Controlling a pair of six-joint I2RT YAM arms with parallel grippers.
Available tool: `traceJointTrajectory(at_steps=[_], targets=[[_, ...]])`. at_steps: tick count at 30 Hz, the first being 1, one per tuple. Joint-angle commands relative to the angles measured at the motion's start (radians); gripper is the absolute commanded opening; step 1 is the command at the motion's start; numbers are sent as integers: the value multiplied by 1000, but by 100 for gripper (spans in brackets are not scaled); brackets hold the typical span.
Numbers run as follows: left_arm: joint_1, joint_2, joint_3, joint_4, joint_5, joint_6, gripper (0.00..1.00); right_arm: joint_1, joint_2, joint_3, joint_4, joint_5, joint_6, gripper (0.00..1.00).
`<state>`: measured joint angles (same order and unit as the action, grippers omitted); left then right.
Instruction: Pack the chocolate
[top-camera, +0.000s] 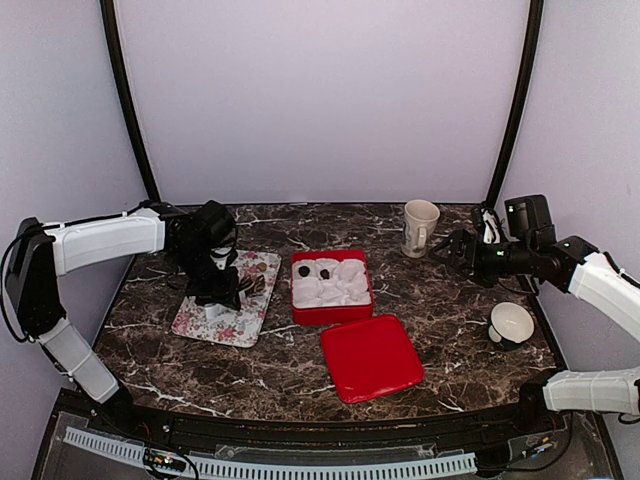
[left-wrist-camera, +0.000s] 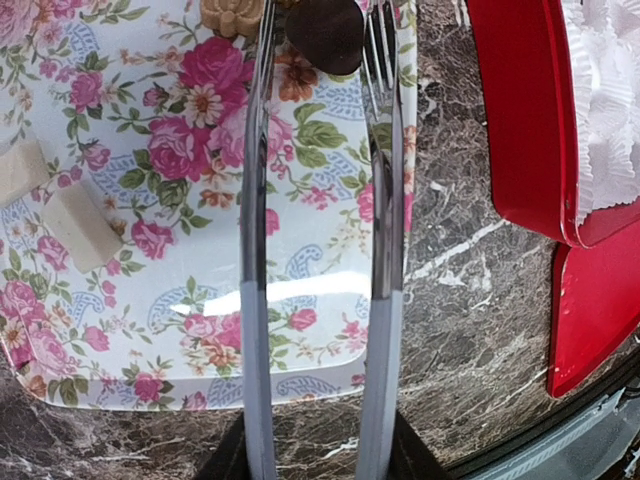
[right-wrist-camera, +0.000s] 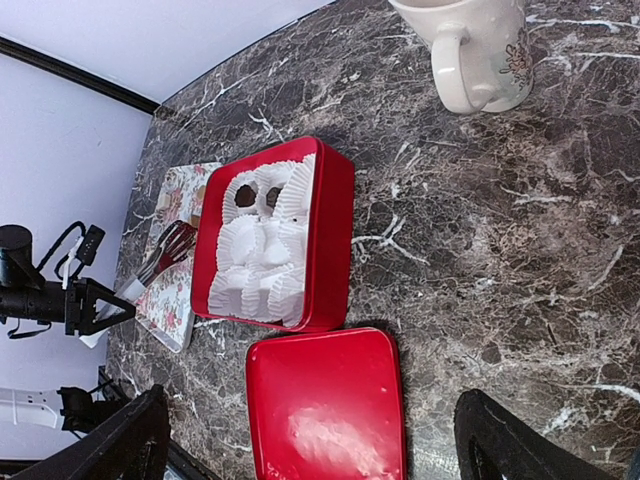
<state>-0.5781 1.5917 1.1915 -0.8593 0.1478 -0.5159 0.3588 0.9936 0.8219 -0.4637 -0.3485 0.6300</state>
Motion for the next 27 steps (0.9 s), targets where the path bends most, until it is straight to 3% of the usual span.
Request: traceJointTrajectory(at_steps=[1, 16, 27], targets=[[26, 4, 29, -4, -19, 33, 37, -9, -11, -6, 36, -10, 7, 100], [30, 49, 68, -8, -2, 78, 35, -8, -14, -17, 51, -12, 21, 100], [31, -58, 68, -87, -14, 76, 31, -8, -32, -26, 49, -16, 25, 100]])
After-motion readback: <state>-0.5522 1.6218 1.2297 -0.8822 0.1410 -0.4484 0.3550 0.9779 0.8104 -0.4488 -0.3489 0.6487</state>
